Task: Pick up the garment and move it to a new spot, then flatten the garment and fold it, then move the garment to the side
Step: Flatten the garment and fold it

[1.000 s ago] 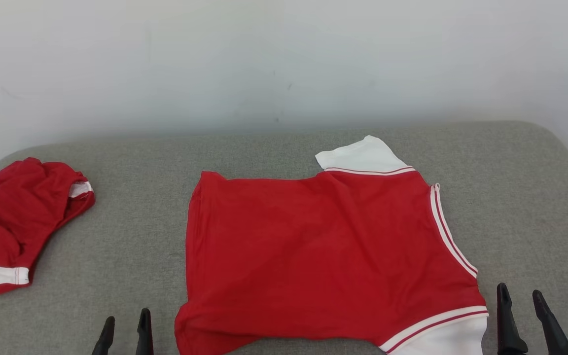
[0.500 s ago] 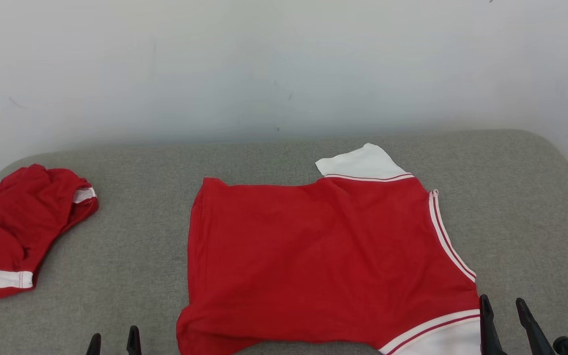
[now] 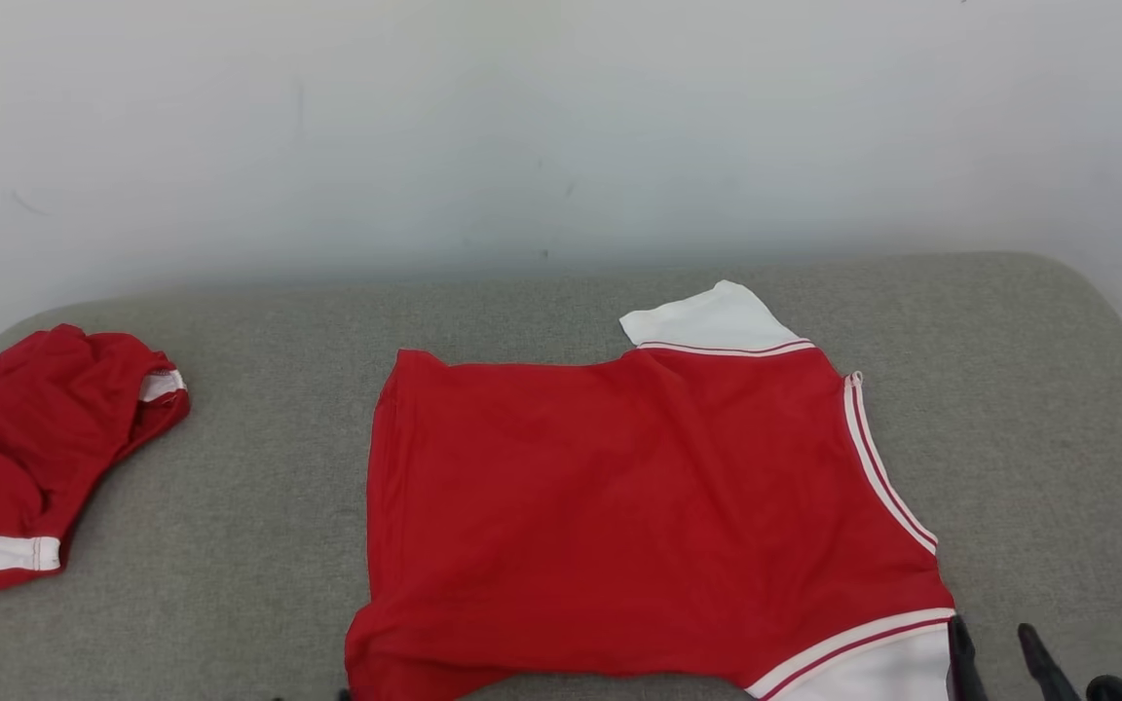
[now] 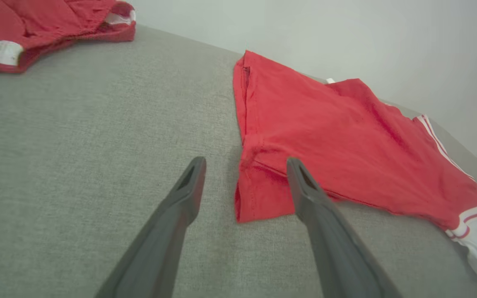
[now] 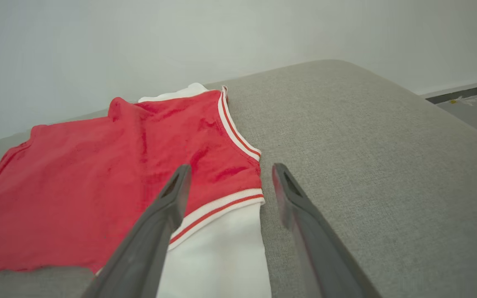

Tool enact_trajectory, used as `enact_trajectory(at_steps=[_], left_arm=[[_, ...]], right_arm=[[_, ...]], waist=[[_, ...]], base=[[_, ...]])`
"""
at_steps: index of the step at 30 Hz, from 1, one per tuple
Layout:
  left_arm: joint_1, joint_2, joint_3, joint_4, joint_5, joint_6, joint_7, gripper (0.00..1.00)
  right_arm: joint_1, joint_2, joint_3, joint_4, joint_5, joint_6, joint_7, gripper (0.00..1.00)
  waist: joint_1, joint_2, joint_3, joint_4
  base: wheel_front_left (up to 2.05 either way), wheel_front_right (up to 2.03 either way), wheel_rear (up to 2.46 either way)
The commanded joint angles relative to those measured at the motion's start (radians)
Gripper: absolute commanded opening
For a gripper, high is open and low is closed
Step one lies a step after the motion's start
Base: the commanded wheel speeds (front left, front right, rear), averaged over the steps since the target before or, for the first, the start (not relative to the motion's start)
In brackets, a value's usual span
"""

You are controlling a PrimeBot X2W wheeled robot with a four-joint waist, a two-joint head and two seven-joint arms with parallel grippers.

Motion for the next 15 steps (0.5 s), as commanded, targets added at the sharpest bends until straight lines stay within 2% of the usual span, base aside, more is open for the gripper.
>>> enact_trajectory(at_steps=[1,7,15], left_arm=[[-0.035,0.008,-0.012,0.014,-0.001,-0.002,0.029,1.0],[-0.139,0.032,-0.067,0.105,0.013,-0.004,0.162,1.0],[-0.241,0.053,-0.072,0.182,0.033,0.032,0.219,1.0]], right_arm=[[0.01,-0.008,0.001,0.001,-0.01,-0.002,0.019,1.0],[0.006,-0.02,0.017,0.044,-0.04,-0.002,0.13,1.0],[-0.028,-0.002,0.028,0.096,-0.066,-0.002,0.177,1.0]], waist=[[0.0,0.0,0.004,0.001],[0.0,0.0,0.034,-0.007],[0.0,0.0,0.093,-0.026]], base=[[0.0,0.0,0.0],[0.0,0.0,0.0],[0.0,0.0,0.0]])
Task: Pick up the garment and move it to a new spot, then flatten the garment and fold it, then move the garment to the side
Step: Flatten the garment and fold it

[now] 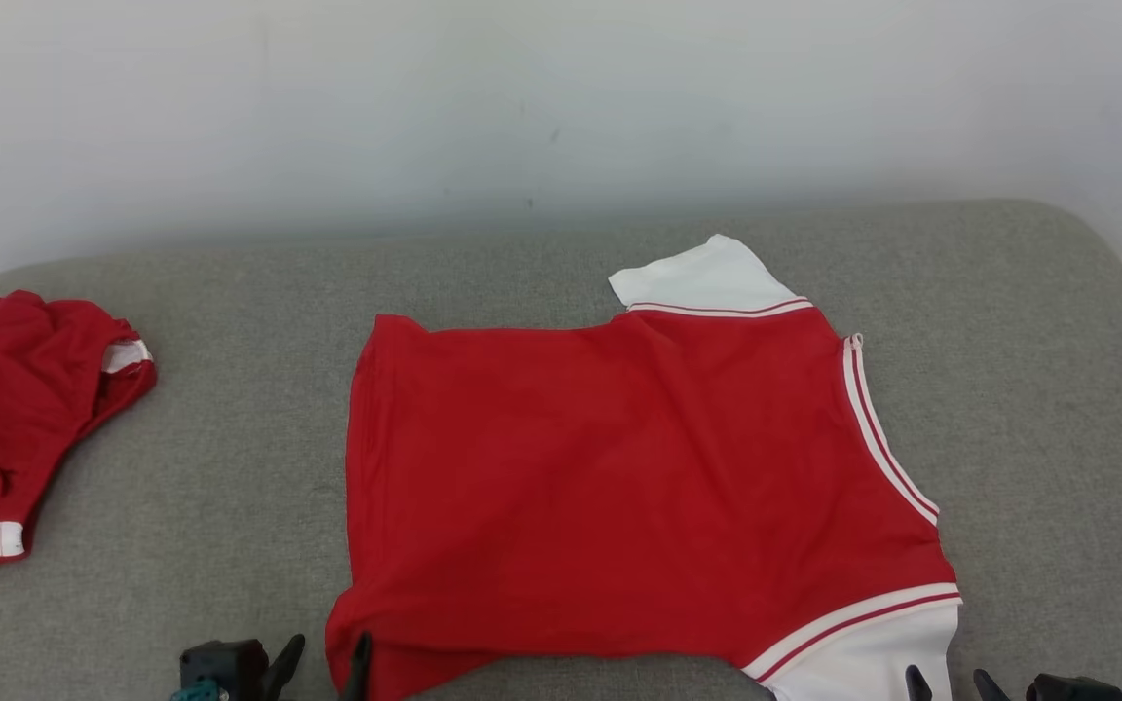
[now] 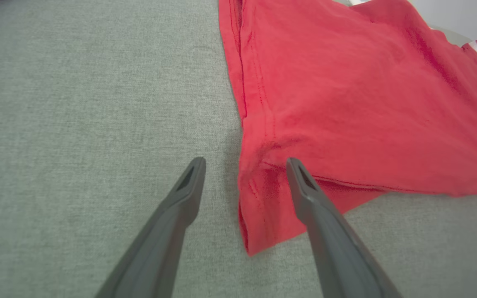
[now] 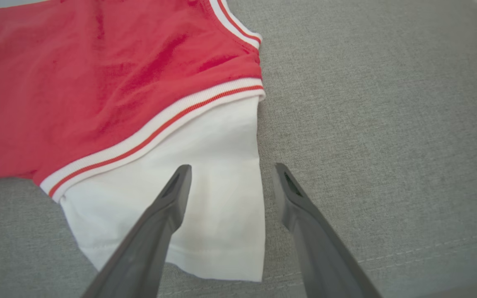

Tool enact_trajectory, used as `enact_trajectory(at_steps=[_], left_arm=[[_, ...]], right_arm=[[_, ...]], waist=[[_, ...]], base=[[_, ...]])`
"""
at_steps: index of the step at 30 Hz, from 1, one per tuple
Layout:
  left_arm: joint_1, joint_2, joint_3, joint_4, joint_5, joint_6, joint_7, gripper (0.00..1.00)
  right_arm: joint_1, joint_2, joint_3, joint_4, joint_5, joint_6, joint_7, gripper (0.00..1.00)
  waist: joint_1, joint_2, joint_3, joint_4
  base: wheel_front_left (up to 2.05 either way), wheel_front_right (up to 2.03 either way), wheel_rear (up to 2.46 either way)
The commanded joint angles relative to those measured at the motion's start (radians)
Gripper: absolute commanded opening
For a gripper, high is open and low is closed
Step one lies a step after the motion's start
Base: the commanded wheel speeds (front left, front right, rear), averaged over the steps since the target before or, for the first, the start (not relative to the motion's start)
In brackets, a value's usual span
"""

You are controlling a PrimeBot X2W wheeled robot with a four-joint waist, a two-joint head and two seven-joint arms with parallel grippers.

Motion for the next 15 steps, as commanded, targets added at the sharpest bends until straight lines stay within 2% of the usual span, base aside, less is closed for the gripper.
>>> enact_trajectory(at_steps=[1,8,9,10,12,13,14,15], left_arm=[[-0.024,0.009,-0.001,0.009,0.008,0.003,0.006,1.0],[-0.073,0.029,-0.008,0.052,-0.001,-0.003,0.028,1.0],[-0.075,0.03,-0.009,0.055,-0.002,-0.004,0.027,0.96],[-0.077,0.03,-0.01,0.057,-0.004,-0.005,0.026,0.88],[-0.08,0.031,-0.013,0.056,-0.008,-0.01,0.02,0.88],[-0.08,0.032,-0.015,0.055,-0.01,-0.009,0.017,0.82],[-0.08,0.034,-0.017,0.053,-0.012,-0.01,0.016,0.8],[-0.078,0.033,-0.02,0.051,-0.015,-0.012,0.014,0.7]], right_arm=[[-0.014,0.005,0.0,0.004,-0.007,-0.002,-0.001,1.0],[-0.031,0.018,-0.005,0.022,-0.01,-0.002,-0.004,1.0],[-0.032,0.018,-0.007,0.024,-0.011,-0.002,-0.006,1.0],[-0.033,0.019,-0.009,0.025,-0.011,-0.002,-0.008,1.0],[-0.035,0.02,-0.012,0.026,-0.012,-0.002,-0.011,1.0],[-0.035,0.021,-0.014,0.027,-0.013,-0.002,-0.012,1.0],[-0.036,0.021,-0.015,0.028,-0.013,-0.002,-0.014,1.0],[-0.036,0.022,-0.016,0.029,-0.014,-0.002,-0.015,1.0]], waist=[[-0.0001,-0.0001,0.03,-0.012],[-0.0001,-0.0001,0.061,-0.016],[-0.0001,-0.0001,0.063,-0.015],[-0.0001,-0.0001,0.064,-0.015],[-0.0001,-0.0001,0.066,-0.013],[-0.0001,-0.0001,0.066,-0.013],[-0.0001,-0.0001,0.066,-0.013],[-0.0001,-0.0001,0.065,-0.012]], base=[[0.0,0.0,0.0],[0.0,0.0,0.0],[0.0,0.0,0.0],[0.0,0.0,0.0],[0.0,0.0,0.0],[0.0,0.0,0.0],[0.0,0.0,0.0],[0.0,0.0,0.0]])
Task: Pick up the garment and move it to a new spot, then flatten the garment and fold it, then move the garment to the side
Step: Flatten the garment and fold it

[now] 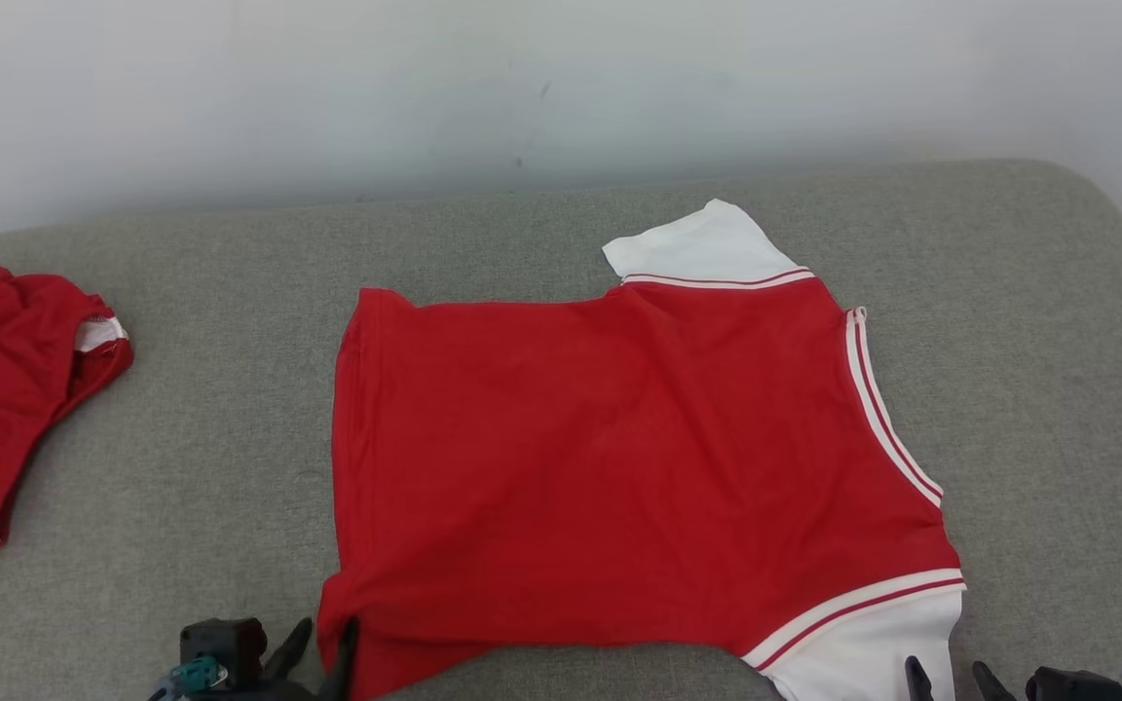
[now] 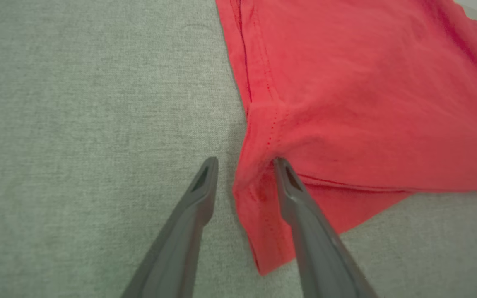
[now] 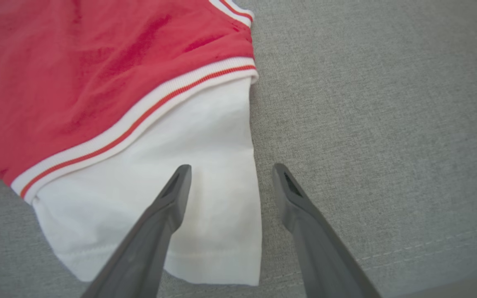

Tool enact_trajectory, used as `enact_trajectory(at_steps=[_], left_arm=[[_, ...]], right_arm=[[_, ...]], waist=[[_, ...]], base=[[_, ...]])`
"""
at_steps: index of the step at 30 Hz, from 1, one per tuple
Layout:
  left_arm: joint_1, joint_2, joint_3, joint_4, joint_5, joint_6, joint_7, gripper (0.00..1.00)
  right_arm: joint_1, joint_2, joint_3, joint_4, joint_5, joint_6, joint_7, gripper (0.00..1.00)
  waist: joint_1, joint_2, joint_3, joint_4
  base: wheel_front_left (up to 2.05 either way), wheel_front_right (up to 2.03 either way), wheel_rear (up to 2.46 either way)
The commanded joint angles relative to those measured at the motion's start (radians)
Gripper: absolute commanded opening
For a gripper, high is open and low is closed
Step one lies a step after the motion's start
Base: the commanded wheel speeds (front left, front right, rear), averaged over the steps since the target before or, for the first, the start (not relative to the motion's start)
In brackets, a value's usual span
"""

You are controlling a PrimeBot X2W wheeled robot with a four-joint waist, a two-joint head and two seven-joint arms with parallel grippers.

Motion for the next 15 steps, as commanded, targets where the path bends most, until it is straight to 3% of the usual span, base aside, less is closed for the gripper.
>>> enact_trajectory(at_steps=[1,4,5,6,15], left_arm=[[-0.005,0.005,-0.005,-0.004,-0.012,-0.004,-0.005,0.6],[0.0,0.009,-0.018,-0.009,-0.025,-0.014,-0.014,0.44],[0.0,0.013,-0.022,-0.009,-0.025,-0.016,-0.015,0.15],[-0.001,0.015,-0.026,-0.008,-0.025,-0.016,-0.018,0.0],[0.048,0.022,-0.025,-0.1,-0.047,-0.017,-0.057,0.0]], right_arm=[[-0.006,0.003,-0.004,0.002,-0.009,-0.002,-0.005,1.0],[-0.01,0.005,-0.003,0.003,-0.008,-0.002,-0.006,1.0],[-0.011,0.006,-0.001,0.003,-0.007,-0.002,-0.005,1.0],[-0.011,0.006,0.001,0.003,-0.006,-0.002,-0.003,1.0],[0.019,-0.02,-0.015,-0.047,0.028,-0.002,0.022,1.0]], waist=[[-0.0002,-0.0001,0.0,0.001],[-0.0002,-0.0001,0.001,0.001],[-0.0002,-0.0001,0.001,0.001],[-0.0002,-0.0001,0.002,0.0],[-0.0002,-0.0001,0.031,0.005]], base=[[0.0,0.0,0.0],[0.0,0.0,0.0],[0.0,0.0,0.0],[0.0,0.0,0.0],[0.0,0.0,0.0]])
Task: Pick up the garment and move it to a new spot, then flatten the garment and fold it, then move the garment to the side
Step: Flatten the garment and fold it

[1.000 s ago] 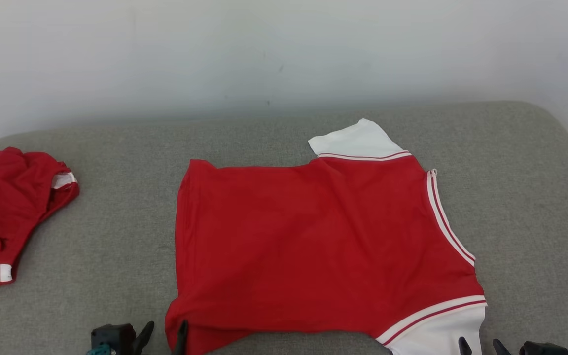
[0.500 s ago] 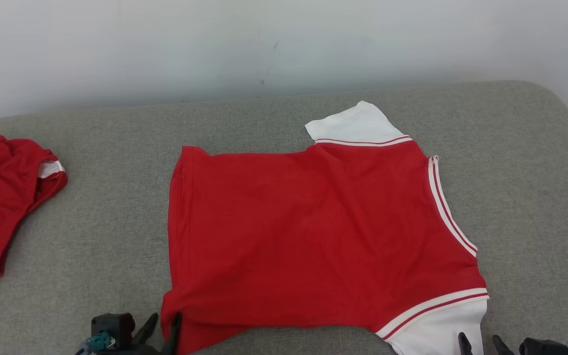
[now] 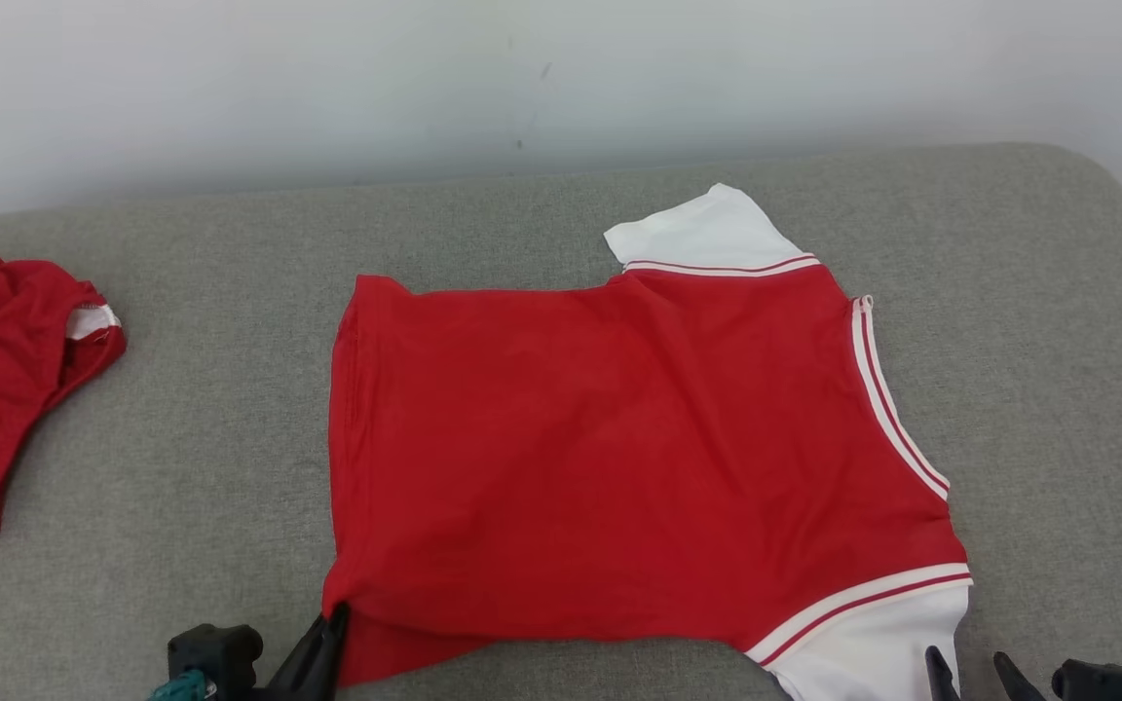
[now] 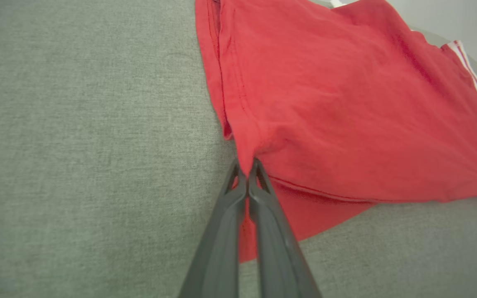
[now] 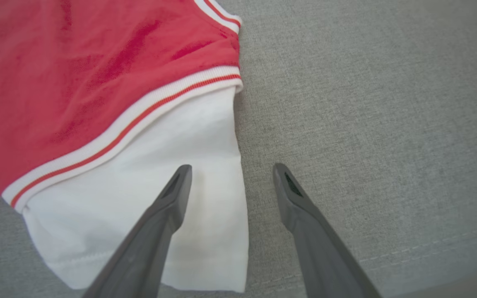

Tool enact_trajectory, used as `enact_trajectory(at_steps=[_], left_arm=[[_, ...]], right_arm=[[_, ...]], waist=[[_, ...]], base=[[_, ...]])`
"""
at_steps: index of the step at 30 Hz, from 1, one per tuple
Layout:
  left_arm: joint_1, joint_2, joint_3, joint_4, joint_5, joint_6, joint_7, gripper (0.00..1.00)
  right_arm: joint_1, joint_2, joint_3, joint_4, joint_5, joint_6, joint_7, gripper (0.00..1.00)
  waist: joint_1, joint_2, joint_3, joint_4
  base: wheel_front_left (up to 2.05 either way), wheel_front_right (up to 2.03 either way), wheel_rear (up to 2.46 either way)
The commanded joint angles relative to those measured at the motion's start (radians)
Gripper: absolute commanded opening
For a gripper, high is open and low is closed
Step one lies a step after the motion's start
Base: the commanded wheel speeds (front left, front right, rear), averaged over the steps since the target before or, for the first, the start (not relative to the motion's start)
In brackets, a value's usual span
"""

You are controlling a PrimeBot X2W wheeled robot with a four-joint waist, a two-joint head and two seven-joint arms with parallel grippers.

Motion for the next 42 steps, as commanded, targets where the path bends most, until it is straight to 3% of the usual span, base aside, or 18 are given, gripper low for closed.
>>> enact_trajectory(at_steps=[1,9,22,32,34,35,37,38,42], left_arm=[[0.028,0.005,0.006,-0.034,-0.009,0.001,-0.014,0.0],[0.123,0.016,0.008,-0.18,-0.031,0.012,-0.001,0.0],[0.157,0.021,-0.003,-0.245,-0.043,0.032,0.035,0.0],[0.171,0.026,-0.005,-0.27,-0.047,0.044,0.049,0.0],[0.174,0.027,-0.006,-0.28,-0.049,0.052,0.051,0.0],[0.174,0.027,-0.006,-0.282,-0.049,0.052,0.052,0.0],[0.172,0.028,-0.007,-0.287,-0.05,0.055,0.055,0.0],[0.172,0.029,-0.006,-0.289,-0.05,0.057,0.056,0.0],[0.168,0.03,-0.007,-0.3,-0.05,0.064,0.061,0.0]], right_arm=[[0.016,-0.01,-0.011,-0.016,0.009,-0.002,0.007,1.0],[0.024,-0.016,-0.043,-0.052,0.016,-0.002,0.083,1.0],[0.028,0.033,0.002,0.027,0.045,0.001,0.289,1.0],[0.049,0.035,0.033,0.0,0.101,0.003,0.381,1.0],[0.019,0.035,0.043,-0.002,0.113,0.003,0.377,0.75],[0.006,0.033,0.046,0.0,0.113,0.003,0.376,0.53],[-0.021,0.023,0.054,0.001,0.102,0.003,0.365,0.24],[-0.032,0.022,0.053,0.004,0.1,0.003,0.361,0.0],[-0.063,0.015,0.035,-0.005,0.096,0.001,0.329,0.0]], waist=[[0.0,-0.0001,0.013,0.006],[0.0,-0.0001,0.046,0.008],[0.0,-0.0001,0.058,0.013],[0.0,-0.0001,0.048,0.011],[0.0,-0.0001,0.05,0.009],[0.0,-0.0001,0.052,0.008],[0.0,-0.0001,0.053,0.008],[0.0,-0.0001,0.053,0.009],[0.0,-0.0001,0.05,0.019]], base=[[0.0,0.0,0.0],[0.0,0.0,0.0],[0.0,0.0,0.0],[0.0,0.0,0.0],[0.0,0.0,0.0],[0.0,0.0,0.0],[0.0,0.0,0.0],[0.0,0.0,0.0],[0.0,0.0,0.0]])
